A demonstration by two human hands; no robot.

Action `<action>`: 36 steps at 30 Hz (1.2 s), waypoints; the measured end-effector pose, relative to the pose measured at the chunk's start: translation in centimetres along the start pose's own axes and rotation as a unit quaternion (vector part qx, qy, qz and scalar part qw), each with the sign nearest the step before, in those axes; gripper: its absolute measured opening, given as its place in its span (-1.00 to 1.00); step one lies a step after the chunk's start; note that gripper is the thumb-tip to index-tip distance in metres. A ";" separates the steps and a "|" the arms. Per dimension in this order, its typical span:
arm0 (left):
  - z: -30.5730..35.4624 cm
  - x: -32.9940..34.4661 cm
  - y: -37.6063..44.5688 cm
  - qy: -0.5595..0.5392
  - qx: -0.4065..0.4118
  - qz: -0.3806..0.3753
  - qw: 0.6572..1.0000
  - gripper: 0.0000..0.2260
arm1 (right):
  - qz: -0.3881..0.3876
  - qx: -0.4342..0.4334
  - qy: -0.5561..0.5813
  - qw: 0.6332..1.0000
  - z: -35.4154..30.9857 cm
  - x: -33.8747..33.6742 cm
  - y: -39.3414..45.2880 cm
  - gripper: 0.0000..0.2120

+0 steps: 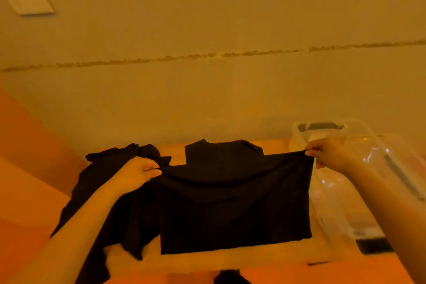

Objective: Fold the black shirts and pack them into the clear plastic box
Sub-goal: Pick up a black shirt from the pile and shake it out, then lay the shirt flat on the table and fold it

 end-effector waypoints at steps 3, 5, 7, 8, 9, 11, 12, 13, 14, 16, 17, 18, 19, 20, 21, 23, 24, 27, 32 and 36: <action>0.2 -1.6 5.6 -0.005 -0.038 -0.001 0.999 -0.86 | -0.030 0.011 -0.033 0.999 -0.8 -0.3 7.0 -0.87; 0.2 -2.0 9.8 -0.011 -0.066 0.000 0.998 -0.82 | -0.055 0.018 -0.067 0.996 -1.3 0.5 11.8 -0.90; 0.2 -1.9 14.0 -0.028 -0.081 0.047 0.995 -0.81 | -0.054 0.024 -0.103 0.993 -1.9 1.8 16.1 -0.93; 0.1 -1.7 15.7 -0.038 -0.087 0.092 0.991 -0.81 | -0.042 0.038 -0.100 0.993 -2.1 2.6 17.9 -0.90; 0.1 -1.2 16.9 -0.043 -0.103 0.139 0.984 -0.79 | -0.027 0.055 -0.100 0.993 -2.2 3.5 19.2 -0.81; 0.2 0.8 17.6 -0.002 -0.128 0.225 0.966 -0.68 | 0.024 0.079 -0.091 0.992 -2.5 5.6 20.2 -0.64; 0.2 2.5 17.4 0.047 -0.112 0.250 0.961 -0.65 | 0.040 0.077 -0.077 0.993 -2.5 7.1 20.0 -0.60; 0.4 4.7 16.7 0.094 -0.080 0.253 0.960 -0.63 | 0.046 0.057 -0.074 0.995 -2.5 8.9 19.3 -0.58; 0.7 7.3 15.7 0.131 -0.030 0.238 0.962 -0.62 | 0.040 0.027 -0.099 0.994 -2.9 10.9 17.9 -0.58; 0.9 12.4 13.5 0.202 0.075 0.184 0.959 -0.58 | 0.010 -0.049 -0.126 0.991 -3.2 15.1 15.0 -0.54; 0.6 14.7 12.5 0.232 0.106 0.154 0.955 -0.54 | -0.012 -0.079 -0.125 0.989 -3.2 17.0 13.6 -0.50; 0.1 16.5 11.7 0.258 0.119 0.127 0.950 -0.49 | -0.033 -0.100 -0.134 0.985 -2.9 18.6 12.5 -0.48; -0.6 17.7 11.0 0.279 0.113 0.102 0.948 -0.45 | -0.048 -0.111 -0.155 0.981 -2.6 19.7 11.5 -0.45; -1.3 18.5 10.5 0.293 0.103 0.089 0.946 -0.42 | -0.063 -0.113 -0.178 0.976 -1.5 20.9 11.0 -0.44; -2.1 19.1 10.0 0.304 0.090 0.083 0.945 -0.38 | -0.071 -0.114 -0.200 0.971 -0.6 21.4 10.2 -0.43; -3.9 20.1 9.3 0.323 0.078 0.071 0.941 -0.27 | -0.060 -0.114 -0.232 0.964 1.5 22.0 8.8 -0.46; -4.7 20.5 8.9 0.327 0.077 0.063 0.940 -0.21 | -0.066 -0.099 -0.247 0.962 2.6 22.1 8.0 -0.46; -6.0 20.8 7.9 0.337 0.091 0.062 0.935 -0.30 | -0.077 -0.082 -0.259 0.959 6.0 21.7 6.3 -0.41; -6.2 21.0 6.4 0.324 0.090 0.046 0.941 -0.42 | -0.063 -0.085 -0.274 0.956 8.3 21.2 5.0 -0.39; -5.6 21.9 4.7 0.309 0.118 0.059 0.942 -0.44 | 0.002 -0.110 -0.247 0.963 7.5 21.8 2.9 -0.36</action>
Point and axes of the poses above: each hand's wrist, its own y-axis towards the middle knuckle, its own x-axis out of the palm, z = x × y, the point moved 2 cm from there along y, towards the middle knuckle, and after that the axes turned 3 degrees about -x, right-handed, at the moved point
